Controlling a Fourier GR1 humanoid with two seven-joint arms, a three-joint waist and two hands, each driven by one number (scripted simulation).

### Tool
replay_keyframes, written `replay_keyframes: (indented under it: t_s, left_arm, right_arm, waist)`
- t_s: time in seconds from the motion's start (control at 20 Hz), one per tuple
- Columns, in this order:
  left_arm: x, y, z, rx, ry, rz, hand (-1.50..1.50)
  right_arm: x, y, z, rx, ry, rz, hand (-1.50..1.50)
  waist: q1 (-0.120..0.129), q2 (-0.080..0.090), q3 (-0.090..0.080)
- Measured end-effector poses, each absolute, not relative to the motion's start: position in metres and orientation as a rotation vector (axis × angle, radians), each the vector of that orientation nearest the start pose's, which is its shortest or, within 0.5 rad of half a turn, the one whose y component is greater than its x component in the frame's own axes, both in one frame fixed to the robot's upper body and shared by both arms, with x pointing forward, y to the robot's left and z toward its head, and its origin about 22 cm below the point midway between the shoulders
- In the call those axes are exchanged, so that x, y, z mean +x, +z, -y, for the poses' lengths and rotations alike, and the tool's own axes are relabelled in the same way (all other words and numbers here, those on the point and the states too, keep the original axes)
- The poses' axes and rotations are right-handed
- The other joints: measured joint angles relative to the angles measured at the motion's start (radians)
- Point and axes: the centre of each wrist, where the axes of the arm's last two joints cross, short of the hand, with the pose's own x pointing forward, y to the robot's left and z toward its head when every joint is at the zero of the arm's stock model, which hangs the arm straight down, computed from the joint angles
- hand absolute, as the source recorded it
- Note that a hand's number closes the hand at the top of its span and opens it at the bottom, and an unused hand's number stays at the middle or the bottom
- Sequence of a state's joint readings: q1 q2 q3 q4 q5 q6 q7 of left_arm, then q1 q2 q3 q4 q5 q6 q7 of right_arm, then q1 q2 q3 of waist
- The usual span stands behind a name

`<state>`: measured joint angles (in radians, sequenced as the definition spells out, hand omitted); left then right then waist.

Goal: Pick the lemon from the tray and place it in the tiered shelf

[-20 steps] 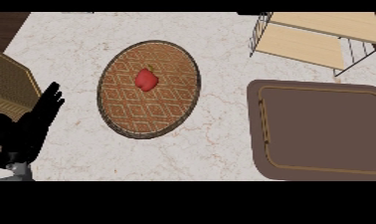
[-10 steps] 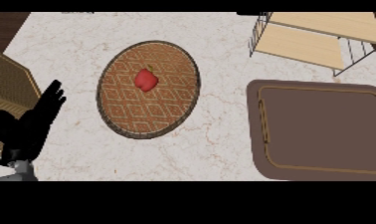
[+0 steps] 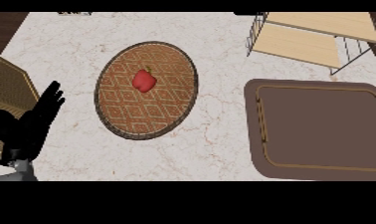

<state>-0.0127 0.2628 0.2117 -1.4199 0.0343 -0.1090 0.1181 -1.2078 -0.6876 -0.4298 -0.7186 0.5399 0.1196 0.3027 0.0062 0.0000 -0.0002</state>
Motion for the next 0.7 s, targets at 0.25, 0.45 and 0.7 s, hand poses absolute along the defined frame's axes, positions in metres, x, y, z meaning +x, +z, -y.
replay_keyframes:
  t_s: [0.25,0.45,0.7]
  left_arm:
    - [0.233,-0.002,-0.35,0.259,-0.042,1.323,0.0]
    - [0.229,-0.003,-0.35,0.266,-0.036,1.322,0.0]
    - [0.225,-0.003,-0.363,0.273,-0.023,1.321,0.0]
  right_arm:
    - [0.39,0.353,0.409,-0.789,0.048,1.61,-1.5]
    - [0.354,0.382,0.445,-0.768,-0.034,1.649,-1.5]
    - [0.289,0.413,0.502,-0.815,-0.108,1.627,-1.5]
  waist:
    - [-0.008,-0.003,0.0]
    - [-0.014,-0.005,0.0]
    - [-0.026,-0.007,0.0]
